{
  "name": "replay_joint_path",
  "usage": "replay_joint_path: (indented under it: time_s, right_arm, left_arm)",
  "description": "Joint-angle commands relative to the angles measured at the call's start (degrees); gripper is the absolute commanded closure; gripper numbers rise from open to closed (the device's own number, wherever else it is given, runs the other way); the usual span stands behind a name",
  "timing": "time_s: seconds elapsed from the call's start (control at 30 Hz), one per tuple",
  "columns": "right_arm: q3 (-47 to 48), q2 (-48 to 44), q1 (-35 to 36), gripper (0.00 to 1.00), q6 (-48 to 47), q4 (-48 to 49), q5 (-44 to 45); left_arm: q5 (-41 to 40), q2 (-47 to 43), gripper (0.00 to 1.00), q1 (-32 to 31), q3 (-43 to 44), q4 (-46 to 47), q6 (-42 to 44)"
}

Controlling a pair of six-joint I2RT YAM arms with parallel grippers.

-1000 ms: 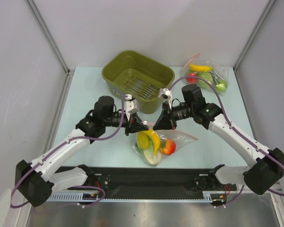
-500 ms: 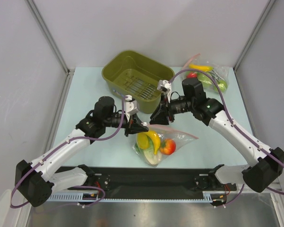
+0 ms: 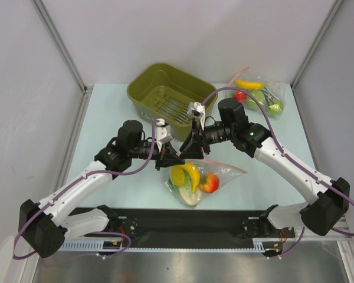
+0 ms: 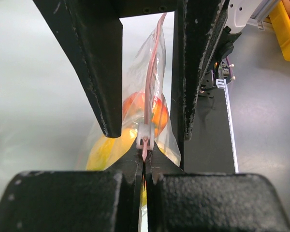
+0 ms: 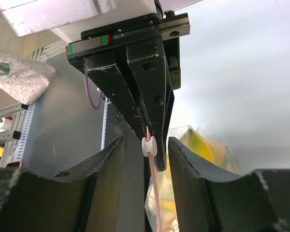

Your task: Open the zip-top bag and remove the fake food

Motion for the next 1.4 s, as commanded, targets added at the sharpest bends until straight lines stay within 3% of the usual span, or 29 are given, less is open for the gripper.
replay_joint_path:
  time_s: [0.0, 0.53, 0.67, 0.7, 0.8, 0.87, 1.37]
  right_arm:
    - [1.93, 0.37, 0.50, 0.53, 0.84, 2.91, -0.39]
    - [1.93, 1.60, 1.12, 0.63, -1.09, -0.34, -1.09]
    - [2.02, 1.69, 1.38, 0.74, -1.97, -1.57, -0.74]
    - [2.02, 1.69, 1.38, 0.83, -2.06, -1.75, -0.56]
    - [1.84, 1.25, 1.38, 0.97, -2.50, -1.92, 0.14]
    - [1.75, 0.99, 1.38, 1.00, -2.85, -1.75, 0.58]
    - [0.44, -1.56, -0.02, 1.00, -5.14, -5.70, 4.01]
  left_arm:
    - [2.56, -0.47, 1.00, -0.31, 0.03, 0.86, 0.65]
    - [2.04, -0.56, 1.00, -0.31, -0.14, 0.69, 0.74]
    - [1.86, -0.65, 1.00, -0.31, -0.14, 0.51, 0.65]
    - [1.77, -0.65, 1.00, -0.31, -0.06, 0.60, 0.65]
    - [1.60, -0.56, 0.99, -0.31, -0.05, 0.60, 0.74]
    - [0.90, -0.74, 1.00, -0.31, -0.14, 0.78, 0.65]
    - [-12.99, -2.76, 1.00, -0.23, -0.76, 0.95, 0.12]
